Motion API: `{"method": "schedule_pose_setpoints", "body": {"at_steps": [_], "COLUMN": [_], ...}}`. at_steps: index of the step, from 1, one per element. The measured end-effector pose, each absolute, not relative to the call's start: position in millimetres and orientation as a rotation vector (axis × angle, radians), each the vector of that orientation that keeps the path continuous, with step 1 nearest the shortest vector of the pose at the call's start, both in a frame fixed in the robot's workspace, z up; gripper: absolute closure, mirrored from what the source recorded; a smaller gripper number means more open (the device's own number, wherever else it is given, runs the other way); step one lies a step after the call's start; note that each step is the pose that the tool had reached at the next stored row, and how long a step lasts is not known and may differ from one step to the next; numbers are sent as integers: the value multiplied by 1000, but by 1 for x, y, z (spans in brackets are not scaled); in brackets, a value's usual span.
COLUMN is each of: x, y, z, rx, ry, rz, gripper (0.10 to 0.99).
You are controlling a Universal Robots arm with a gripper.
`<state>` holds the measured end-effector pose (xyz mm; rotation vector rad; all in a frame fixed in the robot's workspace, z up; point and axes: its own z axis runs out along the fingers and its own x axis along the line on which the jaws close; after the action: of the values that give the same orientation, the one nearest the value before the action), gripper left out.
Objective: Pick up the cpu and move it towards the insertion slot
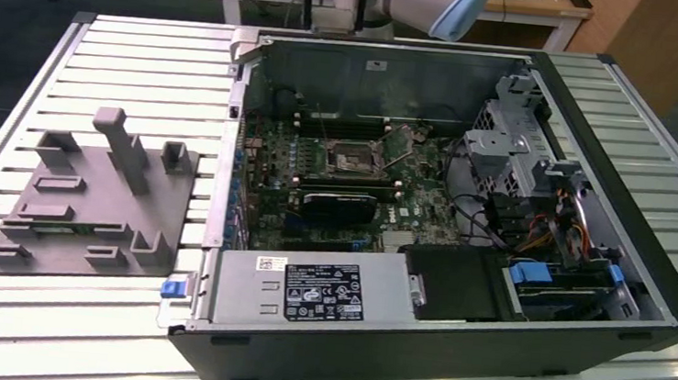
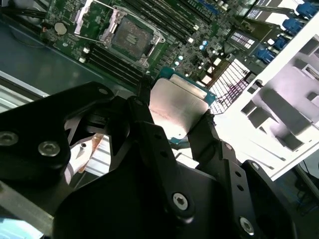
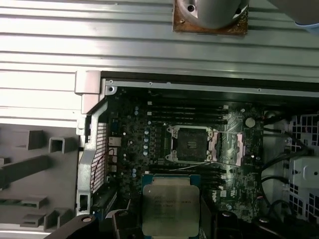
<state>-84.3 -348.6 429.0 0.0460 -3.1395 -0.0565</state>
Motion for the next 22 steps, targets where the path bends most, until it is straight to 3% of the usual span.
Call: {"method": "schedule_pose_setpoints", "body": {"at_steps": [22], "x": [-49], "y": [-320], "z": [429], "rx": [46], "ry": [-3139], "rz": [-57], "gripper": [541]}}
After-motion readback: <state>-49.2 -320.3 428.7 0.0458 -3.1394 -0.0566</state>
